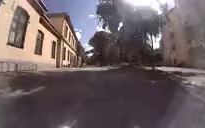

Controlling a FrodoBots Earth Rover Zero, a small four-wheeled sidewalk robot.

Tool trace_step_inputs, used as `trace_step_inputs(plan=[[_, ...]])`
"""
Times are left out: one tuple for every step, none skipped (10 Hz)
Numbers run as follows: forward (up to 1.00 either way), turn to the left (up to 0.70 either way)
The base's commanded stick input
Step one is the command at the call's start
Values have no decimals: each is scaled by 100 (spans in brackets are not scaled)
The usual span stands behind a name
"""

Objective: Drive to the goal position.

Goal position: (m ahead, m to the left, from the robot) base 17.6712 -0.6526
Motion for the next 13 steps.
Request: trace_step_inputs(plan=[[85,0],[85,0],[85,0],[85,0],[85,0],[85,0],[85,0],[85,0],[85,0],[85,0],[85,0],[85,0],[85,0]])
